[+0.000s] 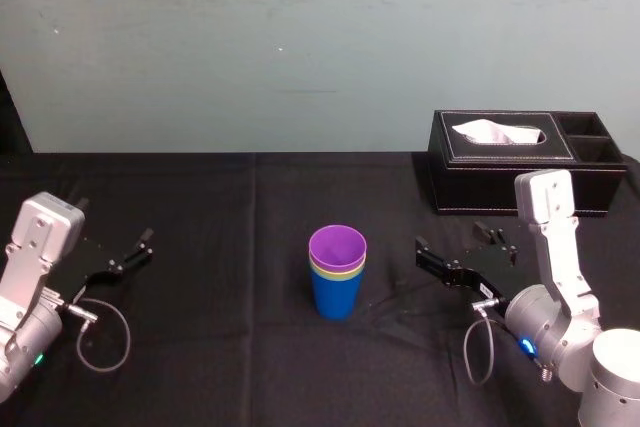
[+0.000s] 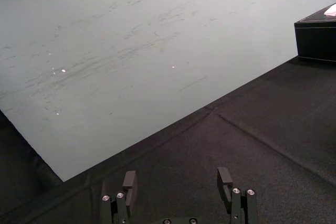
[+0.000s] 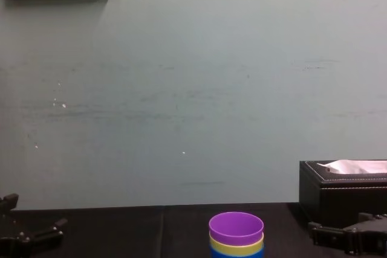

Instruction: Stack the three plastic cups sequentially using one hand.

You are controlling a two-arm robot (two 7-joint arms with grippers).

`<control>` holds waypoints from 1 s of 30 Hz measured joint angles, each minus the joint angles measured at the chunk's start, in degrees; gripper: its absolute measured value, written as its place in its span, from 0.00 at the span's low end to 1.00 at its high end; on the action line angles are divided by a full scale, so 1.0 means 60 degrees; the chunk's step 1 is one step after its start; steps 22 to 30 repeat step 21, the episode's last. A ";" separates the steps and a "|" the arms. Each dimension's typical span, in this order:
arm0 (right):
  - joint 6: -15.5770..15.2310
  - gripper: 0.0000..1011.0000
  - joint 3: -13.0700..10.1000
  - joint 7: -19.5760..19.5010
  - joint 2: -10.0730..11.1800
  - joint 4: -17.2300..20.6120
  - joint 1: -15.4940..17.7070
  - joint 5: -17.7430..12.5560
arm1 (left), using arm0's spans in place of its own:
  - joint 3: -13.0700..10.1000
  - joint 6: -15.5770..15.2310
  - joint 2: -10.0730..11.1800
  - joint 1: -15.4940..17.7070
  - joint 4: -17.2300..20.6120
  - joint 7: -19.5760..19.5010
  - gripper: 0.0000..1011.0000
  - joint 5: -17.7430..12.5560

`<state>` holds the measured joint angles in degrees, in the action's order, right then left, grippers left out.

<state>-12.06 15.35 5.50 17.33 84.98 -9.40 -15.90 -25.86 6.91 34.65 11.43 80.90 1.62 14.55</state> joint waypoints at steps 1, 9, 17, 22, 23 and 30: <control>0.0000 0.99 -0.0001 0.0000 0.0000 0.0000 0.0000 0.0000 | 0.0000 0.0000 0.0000 0.0000 0.0000 0.0000 0.99 0.0000; 0.0000 0.99 0.0000 0.0000 0.0000 0.0000 0.0000 -0.0001 | -0.0001 0.0000 0.0000 0.0000 0.0000 0.0000 0.99 -0.0001; 0.0000 0.99 0.0000 0.0000 0.0000 0.0000 0.0000 0.0000 | 0.0000 0.0000 0.0000 0.0001 0.0000 0.0000 0.99 0.0000; -0.0001 0.99 0.0000 0.0000 0.0000 0.0000 0.0000 0.0001 | -0.0001 0.0000 0.0000 0.0000 0.0000 0.0000 0.99 0.0000; -0.0001 0.99 0.0000 0.0000 0.0000 0.0000 0.0000 0.0001 | -0.0001 0.0000 0.0000 0.0000 0.0000 0.0000 0.99 0.0000; -0.0001 0.99 0.0000 0.0000 0.0000 0.0000 0.0000 0.0001 | -0.0001 0.0000 0.0000 0.0000 0.0000 0.0000 0.99 0.0000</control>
